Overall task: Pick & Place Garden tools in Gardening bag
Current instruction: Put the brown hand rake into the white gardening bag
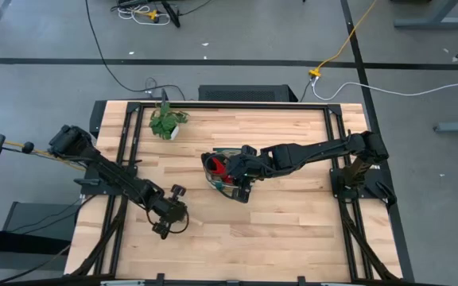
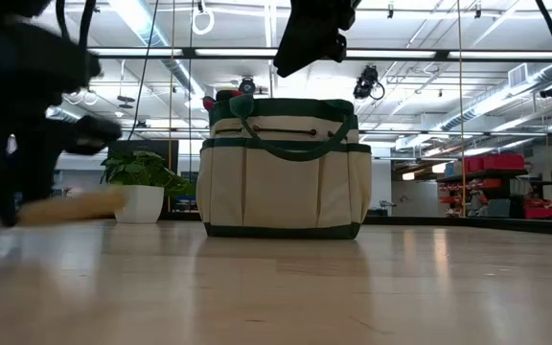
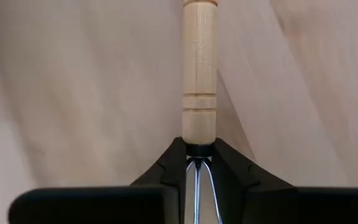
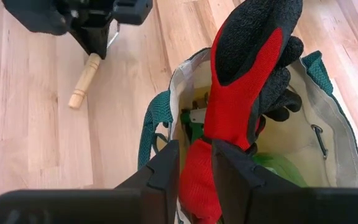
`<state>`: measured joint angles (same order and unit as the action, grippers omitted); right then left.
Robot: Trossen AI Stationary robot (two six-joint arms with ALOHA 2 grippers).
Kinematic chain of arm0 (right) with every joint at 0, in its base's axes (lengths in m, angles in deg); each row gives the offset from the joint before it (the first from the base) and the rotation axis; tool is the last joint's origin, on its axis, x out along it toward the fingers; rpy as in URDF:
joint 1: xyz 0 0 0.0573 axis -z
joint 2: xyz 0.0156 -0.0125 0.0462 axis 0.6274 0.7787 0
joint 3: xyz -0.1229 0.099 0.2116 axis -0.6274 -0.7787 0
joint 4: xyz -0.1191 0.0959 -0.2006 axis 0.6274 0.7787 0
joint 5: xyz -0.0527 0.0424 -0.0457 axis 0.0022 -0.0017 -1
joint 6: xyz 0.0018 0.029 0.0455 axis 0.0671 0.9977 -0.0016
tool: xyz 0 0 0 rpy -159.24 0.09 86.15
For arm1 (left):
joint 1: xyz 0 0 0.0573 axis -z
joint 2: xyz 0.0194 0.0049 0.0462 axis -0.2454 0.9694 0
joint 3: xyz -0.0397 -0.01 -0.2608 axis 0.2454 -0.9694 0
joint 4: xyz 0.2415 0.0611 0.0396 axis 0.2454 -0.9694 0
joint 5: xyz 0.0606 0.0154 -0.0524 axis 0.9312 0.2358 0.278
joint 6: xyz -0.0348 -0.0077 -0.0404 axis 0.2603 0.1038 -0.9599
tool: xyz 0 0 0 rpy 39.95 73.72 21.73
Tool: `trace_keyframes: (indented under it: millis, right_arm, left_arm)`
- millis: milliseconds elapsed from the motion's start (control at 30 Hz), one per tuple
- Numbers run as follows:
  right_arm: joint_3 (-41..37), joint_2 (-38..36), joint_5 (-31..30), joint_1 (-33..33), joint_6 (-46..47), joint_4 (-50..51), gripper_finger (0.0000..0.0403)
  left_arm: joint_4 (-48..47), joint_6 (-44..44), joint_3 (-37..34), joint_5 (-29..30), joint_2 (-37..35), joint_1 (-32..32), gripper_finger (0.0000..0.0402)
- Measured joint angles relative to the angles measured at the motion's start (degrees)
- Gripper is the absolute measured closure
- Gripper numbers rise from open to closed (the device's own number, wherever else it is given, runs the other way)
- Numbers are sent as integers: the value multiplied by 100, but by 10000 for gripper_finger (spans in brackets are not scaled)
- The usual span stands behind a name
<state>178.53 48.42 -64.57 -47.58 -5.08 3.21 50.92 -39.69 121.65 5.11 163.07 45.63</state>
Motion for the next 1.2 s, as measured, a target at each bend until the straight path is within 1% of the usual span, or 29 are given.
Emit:
trace_keyframes:
  millis: [133, 233, 300, 467, 533, 600, 733, 867, 967, 1200]
  right_arm:
    - [0, 1, 0, 1, 18, 29, 307]
    - [0, 1, -39, 1, 18, 147, 307]
    - [0, 0, -168, 1, 19, 229, 307]
    - [0, -75, -453, 1, 22, 323, 307]
    - [0, -149, -584, 1, 24, 331, 307]
    - [0, -235, -754, 1, 42, 416, 307]
    - [0, -404, -1073, 1, 241, 609, 307]
    - [4, -564, -1145, 1, 373, 851, 307]
    - [4, -683, -1325, 1, 468, 1069, 307]
    - [4, -964, -1781, 10, 810, 1532, 307]
  left_arm:
    - [-275, -2, 171, 293, -331, 7, 348]
    - [-633, -4, 366, 686, -608, 4, 348]
    - [-920, -63, 513, 1042, -771, 2, 348]
    - [-1914, -308, 1238, 2317, -893, -48, 348]
    - [-2256, -265, 1607, 2580, -890, -88, 348]
    - [-2392, -147, 1933, 2800, -878, -180, 348]
    - [-2620, 188, 2498, 2916, -869, -433, 348]
    - [-2915, 422, 3000, 2926, -846, -748, 348]
    - [-3189, 540, 3327, 2924, -752, -1004, 348]
    - [-3667, 1089, 4066, 2714, -134, -1493, 348]
